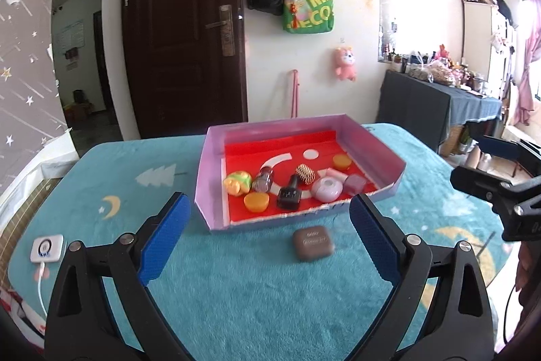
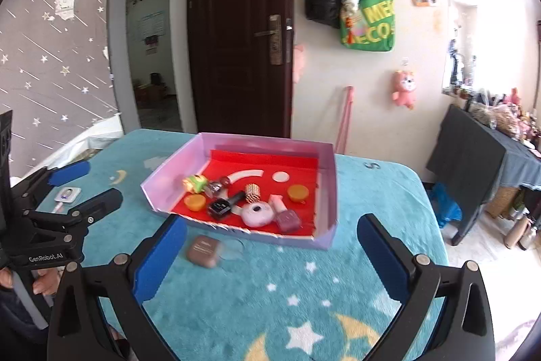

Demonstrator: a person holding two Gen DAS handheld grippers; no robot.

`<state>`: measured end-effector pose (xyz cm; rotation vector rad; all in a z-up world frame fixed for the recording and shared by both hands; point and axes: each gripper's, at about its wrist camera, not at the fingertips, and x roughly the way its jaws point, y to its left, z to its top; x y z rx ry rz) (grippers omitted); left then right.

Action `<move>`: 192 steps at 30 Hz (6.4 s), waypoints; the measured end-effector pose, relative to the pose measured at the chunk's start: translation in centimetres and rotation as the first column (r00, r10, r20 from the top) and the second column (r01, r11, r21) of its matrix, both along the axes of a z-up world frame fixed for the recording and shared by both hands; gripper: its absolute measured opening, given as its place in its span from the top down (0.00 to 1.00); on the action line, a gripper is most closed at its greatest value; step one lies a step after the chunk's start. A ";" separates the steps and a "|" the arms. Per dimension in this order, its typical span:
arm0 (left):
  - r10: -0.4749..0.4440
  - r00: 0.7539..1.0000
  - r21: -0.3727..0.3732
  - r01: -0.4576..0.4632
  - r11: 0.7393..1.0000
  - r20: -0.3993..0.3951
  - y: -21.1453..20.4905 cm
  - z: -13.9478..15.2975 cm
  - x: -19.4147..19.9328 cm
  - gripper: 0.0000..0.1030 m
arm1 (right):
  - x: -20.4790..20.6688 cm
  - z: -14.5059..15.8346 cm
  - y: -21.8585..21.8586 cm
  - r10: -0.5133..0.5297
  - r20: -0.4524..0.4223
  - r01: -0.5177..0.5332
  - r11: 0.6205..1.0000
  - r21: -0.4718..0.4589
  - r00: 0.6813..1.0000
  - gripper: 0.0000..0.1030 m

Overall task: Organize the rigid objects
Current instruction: 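Lift both tools out of the box back toward the eye shadow case and cup, then grasp the brown eye shadow case with the left tool while the right tool grasps the clear cup, then carry the eye shadow case and clear cup into the box and lower them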

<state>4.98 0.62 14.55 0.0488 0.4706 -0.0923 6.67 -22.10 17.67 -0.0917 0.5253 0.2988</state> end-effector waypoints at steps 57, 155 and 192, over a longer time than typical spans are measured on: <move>0.031 0.988 -0.035 -0.036 0.999 -0.151 -1.1 -10.6 0.6 0.07 | -0.1 -14.1 -1.8 -0.133 -0.123 0.137 0.990 0.023 0.983 0.00; -0.222 0.885 0.014 0.250 0.968 -0.408 -3.1 -11.2 11.5 0.53 | 10.3 -14.0 5.7 0.355 -0.348 -0.363 0.931 0.043 0.868 0.58; -0.198 0.942 0.000 0.205 0.979 -0.272 -2.2 -5.6 7.6 0.53 | 5.5 -9.7 2.5 0.263 -0.200 -0.251 0.964 0.086 0.944 0.58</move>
